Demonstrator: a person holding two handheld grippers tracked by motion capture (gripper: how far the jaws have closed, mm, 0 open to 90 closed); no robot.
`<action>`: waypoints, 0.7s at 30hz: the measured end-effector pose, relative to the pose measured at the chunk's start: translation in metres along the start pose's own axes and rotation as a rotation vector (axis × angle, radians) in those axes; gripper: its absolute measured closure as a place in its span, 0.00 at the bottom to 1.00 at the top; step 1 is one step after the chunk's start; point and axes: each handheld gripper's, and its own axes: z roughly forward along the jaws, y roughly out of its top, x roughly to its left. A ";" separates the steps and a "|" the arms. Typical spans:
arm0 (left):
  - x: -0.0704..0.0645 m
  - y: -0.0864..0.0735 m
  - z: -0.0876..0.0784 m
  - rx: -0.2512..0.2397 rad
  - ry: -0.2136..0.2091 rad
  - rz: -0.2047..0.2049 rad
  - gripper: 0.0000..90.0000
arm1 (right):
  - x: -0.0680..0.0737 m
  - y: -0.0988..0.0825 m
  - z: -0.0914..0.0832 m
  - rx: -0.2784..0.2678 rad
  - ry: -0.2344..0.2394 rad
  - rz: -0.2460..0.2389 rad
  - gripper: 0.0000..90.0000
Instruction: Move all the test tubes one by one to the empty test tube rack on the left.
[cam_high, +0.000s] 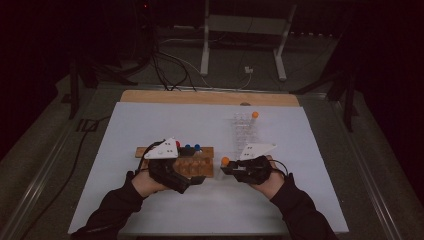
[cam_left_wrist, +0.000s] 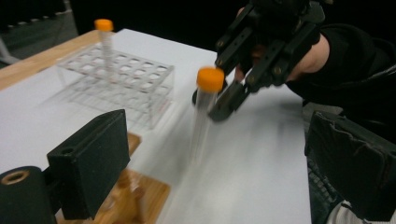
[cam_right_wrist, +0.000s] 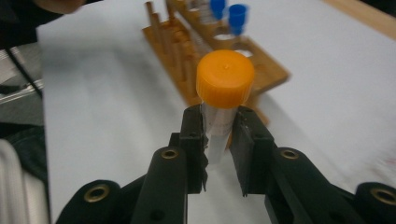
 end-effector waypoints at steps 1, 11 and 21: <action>-0.001 0.000 0.003 -0.001 -0.006 0.003 0.13 | 0.003 0.000 0.002 0.001 0.009 -0.005 0.84; -0.006 0.000 0.031 0.033 -0.032 0.043 0.46 | 0.021 0.002 0.012 0.017 0.066 -0.039 0.84; -0.007 0.001 0.034 0.024 -0.032 0.071 0.79 | 0.022 0.003 0.010 0.003 0.073 -0.040 0.83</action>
